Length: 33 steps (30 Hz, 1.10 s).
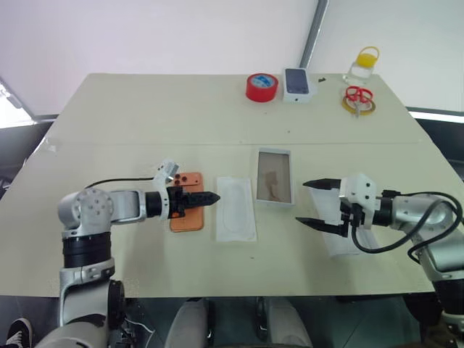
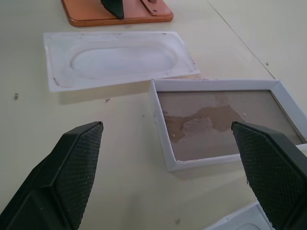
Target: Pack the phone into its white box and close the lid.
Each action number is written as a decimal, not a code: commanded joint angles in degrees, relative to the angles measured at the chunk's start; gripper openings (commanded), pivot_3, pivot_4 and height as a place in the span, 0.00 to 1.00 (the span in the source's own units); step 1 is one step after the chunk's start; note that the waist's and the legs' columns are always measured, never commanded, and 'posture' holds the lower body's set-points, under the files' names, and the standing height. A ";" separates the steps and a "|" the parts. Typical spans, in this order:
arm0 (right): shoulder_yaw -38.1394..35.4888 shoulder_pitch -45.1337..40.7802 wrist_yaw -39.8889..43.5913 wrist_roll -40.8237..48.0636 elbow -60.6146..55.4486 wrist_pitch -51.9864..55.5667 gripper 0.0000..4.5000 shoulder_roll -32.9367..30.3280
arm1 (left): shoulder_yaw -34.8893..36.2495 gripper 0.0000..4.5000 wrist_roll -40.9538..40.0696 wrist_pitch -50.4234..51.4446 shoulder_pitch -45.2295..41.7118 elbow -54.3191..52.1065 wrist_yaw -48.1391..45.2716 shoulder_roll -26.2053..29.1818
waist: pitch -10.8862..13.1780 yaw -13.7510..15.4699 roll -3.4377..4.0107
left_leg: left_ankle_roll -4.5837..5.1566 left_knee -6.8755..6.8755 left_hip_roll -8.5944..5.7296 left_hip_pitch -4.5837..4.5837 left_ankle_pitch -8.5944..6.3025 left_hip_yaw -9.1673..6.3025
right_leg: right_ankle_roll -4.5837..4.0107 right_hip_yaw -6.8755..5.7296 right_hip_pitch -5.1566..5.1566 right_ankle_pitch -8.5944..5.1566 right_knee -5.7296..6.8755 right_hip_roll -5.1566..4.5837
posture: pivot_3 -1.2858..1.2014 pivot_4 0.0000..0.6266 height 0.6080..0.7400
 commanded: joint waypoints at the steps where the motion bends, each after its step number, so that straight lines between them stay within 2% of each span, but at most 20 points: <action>1: 0.03 -1.11 -0.87 -1.10 0.50 -2.07 0.99 0.82 | -0.13 0.96 1.53 1.31 -0.96 0.86 1.76 -2.12 | 0.00 0.02 0.01 | -0.01 0.00 0.00 0.02 0.00 0.00 | 0.00 0.00 0.01 0.00 0.01 0.00 | 0.52 0.24 1.00; 7: 1.08 -2.01 -2.28 -3.30 1.83 -4.21 0.99 2.24 | 1.24 0.96 3.09 2.23 -3.56 5.64 5.47 -6.88 | -0.01 -0.04 0.01 | -0.06 0.00 -0.01 0.03 0.04 -0.01 | 0.01 0.01 0.02 0.01 0.01 0.00 | 0.52 0.24 1.00; 12: 0.91 -2.05 -3.04 -4.57 3.33 -6.26 0.99 1.97 | 2.38 0.96 2.50 2.23 -4.62 8.91 8.32 -7.77 | -0.01 -0.16 0.01 | -0.06 -0.02 0.00 0.08 0.04 -0.01 | 0.03 0.01 0.03 0.02 0.02 0.01 | 0.52 0.24 1.00; 17: 0.76 -1.76 -3.87 -4.36 2.71 -6.17 0.99 2.41 | -0.45 0.96 2.91 2.23 -4.50 9.31 9.50 -8.14 | -0.02 -0.12 0.01 | -0.07 -0.03 0.01 0.21 0.04 0.00 | 0.01 0.02 0.12 0.00 0.09 0.00 | 0.52 0.24 1.00; 20: 0.68 -1.90 -4.24 -4.27 2.43 -6.08 1.00 2.39 | -1.25 0.78 4.42 2.23 -4.61 9.40 9.98 -8.72 | -0.02 -0.05 0.01 | -0.07 -0.03 0.01 0.33 0.04 0.00 | 0.00 0.03 0.23 0.00 0.09 0.00 | 0.52 0.24 1.00; 22: 0.61 -1.87 -4.44 -4.35 2.34 -6.23 1.00 2.27 | -1.18 0.57 5.34 2.23 -4.87 9.64 10.16 -9.22 | -0.02 -0.04 0.01 | -0.07 -0.04 0.00 0.32 0.03 0.01 | 0.00 0.03 0.23 -0.01 0.09 0.00 | 0.52 0.24 1.00; 23: 0.62 -1.86 -4.56 -4.46 2.32 -6.34 1.00 2.22 | -1.06 0.42 5.65 2.23 -5.01 9.82 10.14 -9.40 | -0.02 -0.01 0.01 | -0.07 -0.03 0.00 0.32 0.03 0.01 | 0.00 0.04 0.23 -0.01 0.09 0.00 | 0.52 0.24 1.00; 24: 0.59 -1.81 -4.64 -4.45 2.24 -6.38 1.00 2.16 | -1.03 0.33 5.89 2.23 -5.11 9.93 10.03 -9.57 | -0.02 0.02 0.01 | -0.07 -0.04 0.00 0.32 0.03 0.01 | 0.00 0.04 0.23 -0.01 0.09 -0.01 | 0.52 0.24 1.00; 25: 0.51 -1.71 -4.67 -4.35 2.06 -6.34 1.00 2.09 | -0.90 0.20 6.57 2.18 -5.19 9.82 10.19 -9.89 | -0.02 0.03 0.01 | -0.07 -0.04 -0.01 0.31 0.03 0.01 | 0.00 0.03 0.23 -0.01 0.09 -0.01 | 0.52 0.24 1.00; 27: 0.36 -1.75 -4.85 -4.20 1.80 -6.24 1.00 2.07 | -0.55 0.00 7.40 2.04 -5.51 10.01 10.06 -10.33 | -0.03 0.08 0.02 | -0.07 -0.04 -0.02 0.31 0.03 0.00 | 0.00 0.04 0.23 -0.01 0.09 -0.01 | 0.52 0.24 1.00; 33: 0.74 -1.81 -5.37 -4.48 1.80 -6.67 1.00 2.43 | 2.09 0.00 7.67 1.97 -6.57 10.77 9.65 -11.16 | -0.04 0.03 0.04 | -0.07 -0.05 -0.04 0.37 0.03 0.00 | 0.00 0.03 0.29 -0.02 0.09 -0.04 | 0.52 0.24 1.00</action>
